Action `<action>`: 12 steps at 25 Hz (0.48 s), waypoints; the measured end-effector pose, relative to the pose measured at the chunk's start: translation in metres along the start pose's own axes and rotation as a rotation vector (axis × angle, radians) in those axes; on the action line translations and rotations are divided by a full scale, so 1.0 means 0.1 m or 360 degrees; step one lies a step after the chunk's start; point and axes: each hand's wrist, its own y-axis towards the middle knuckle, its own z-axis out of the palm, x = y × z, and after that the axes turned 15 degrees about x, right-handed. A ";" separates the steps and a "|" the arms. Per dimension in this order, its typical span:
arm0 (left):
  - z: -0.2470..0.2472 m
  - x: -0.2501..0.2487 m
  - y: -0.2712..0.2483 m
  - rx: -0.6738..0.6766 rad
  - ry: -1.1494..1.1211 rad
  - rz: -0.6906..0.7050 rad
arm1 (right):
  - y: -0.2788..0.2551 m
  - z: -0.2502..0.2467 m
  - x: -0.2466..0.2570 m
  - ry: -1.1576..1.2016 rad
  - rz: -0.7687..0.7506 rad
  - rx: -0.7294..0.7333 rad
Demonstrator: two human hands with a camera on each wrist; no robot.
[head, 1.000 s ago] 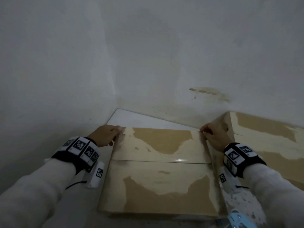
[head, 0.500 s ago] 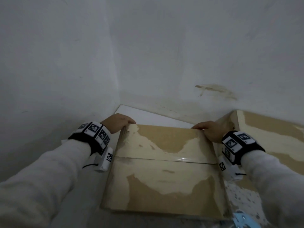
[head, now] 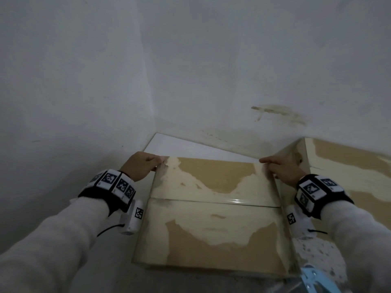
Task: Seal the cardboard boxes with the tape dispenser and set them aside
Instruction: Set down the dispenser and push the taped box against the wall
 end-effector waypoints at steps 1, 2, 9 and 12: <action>0.01 -0.01 -0.02 0.0023 0.0039 -0.0009 | -0.03 -0.01 -0.03 0.0029 0.0038 0.0021; 0.01 -0.02 -0.06 0.0075 0.0066 -0.0017 | -0.06 -0.02 -0.07 0.0023 0.0049 0.0040; 0.13 0.07 -0.16 0.0379 0.0143 -0.0033 | -0.22 0.12 -0.13 0.0045 -0.0028 0.0063; 0.12 0.12 -0.10 0.0455 0.0132 -0.0085 | -0.23 0.16 -0.15 0.0390 0.0012 0.0290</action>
